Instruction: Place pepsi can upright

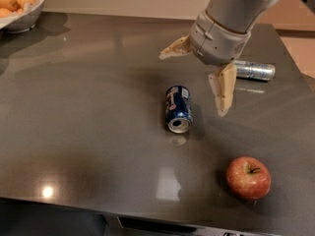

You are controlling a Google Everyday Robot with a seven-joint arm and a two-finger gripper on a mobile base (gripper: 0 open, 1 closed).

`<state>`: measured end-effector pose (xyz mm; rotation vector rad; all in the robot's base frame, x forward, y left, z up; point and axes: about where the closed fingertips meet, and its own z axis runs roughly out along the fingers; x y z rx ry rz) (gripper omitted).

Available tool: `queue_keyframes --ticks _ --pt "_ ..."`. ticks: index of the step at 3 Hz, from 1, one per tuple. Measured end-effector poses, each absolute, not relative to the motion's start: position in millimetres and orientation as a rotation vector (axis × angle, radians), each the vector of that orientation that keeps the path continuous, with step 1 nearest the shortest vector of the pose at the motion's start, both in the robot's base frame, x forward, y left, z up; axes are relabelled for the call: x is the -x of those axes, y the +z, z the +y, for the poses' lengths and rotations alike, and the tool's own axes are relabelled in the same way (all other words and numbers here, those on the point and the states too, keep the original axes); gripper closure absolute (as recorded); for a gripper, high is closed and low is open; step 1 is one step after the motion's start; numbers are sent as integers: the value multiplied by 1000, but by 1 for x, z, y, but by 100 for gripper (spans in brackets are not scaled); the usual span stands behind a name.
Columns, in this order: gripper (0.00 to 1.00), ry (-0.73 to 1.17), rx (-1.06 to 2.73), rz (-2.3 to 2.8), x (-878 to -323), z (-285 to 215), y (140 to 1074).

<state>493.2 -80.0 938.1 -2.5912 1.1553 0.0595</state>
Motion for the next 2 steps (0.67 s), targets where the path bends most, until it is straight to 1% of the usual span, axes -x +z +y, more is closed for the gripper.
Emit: queue_keyframes --ticks 2 --pt "0 -70 2885 709 -507 -79 889"
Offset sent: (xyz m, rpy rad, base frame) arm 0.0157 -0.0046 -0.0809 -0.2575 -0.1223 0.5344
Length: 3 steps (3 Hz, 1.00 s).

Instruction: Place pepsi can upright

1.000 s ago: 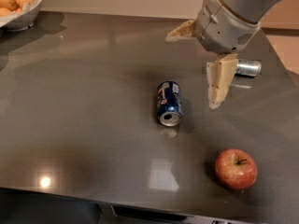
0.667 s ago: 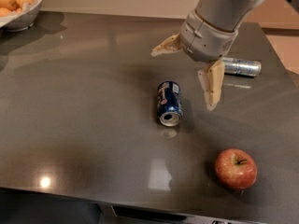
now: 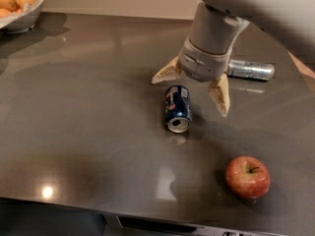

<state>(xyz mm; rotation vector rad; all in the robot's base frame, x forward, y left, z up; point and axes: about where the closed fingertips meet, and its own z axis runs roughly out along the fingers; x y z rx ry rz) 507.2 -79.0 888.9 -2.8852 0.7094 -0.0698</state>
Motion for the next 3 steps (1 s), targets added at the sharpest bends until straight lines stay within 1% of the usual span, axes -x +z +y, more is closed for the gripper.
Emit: queue_keyframes --ticks 3 --pt "0 -52 3001 368 -497 -71 845"
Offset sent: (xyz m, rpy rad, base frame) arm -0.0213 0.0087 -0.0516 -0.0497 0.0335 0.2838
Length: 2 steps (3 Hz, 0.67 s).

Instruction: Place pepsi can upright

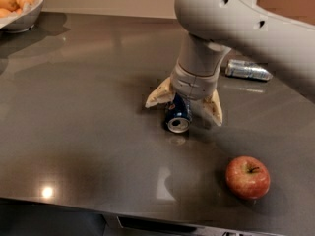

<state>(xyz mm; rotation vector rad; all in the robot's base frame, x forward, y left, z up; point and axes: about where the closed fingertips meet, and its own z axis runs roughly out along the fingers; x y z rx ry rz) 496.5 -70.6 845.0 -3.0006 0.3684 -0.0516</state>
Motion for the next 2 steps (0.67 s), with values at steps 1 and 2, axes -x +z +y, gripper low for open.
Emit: queue_keyframes --ticks 1,2 --pt "16 -68 3050 294 -500 -69 837" --pt "39 -86 3088 246 -505 -66 835"
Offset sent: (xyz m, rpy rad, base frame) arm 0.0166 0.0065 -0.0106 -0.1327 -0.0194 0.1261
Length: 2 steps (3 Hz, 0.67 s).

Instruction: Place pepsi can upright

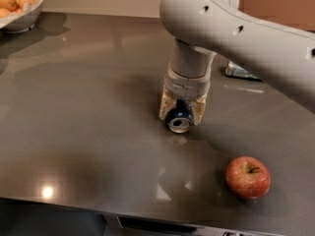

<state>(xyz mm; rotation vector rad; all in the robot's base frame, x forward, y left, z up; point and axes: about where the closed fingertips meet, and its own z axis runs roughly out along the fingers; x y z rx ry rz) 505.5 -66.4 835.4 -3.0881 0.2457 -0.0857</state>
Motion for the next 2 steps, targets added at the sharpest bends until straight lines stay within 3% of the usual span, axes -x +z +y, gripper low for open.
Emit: queue_keyframes --ticks 2 --pt "86 -18 3044 371 -517 -58 858"
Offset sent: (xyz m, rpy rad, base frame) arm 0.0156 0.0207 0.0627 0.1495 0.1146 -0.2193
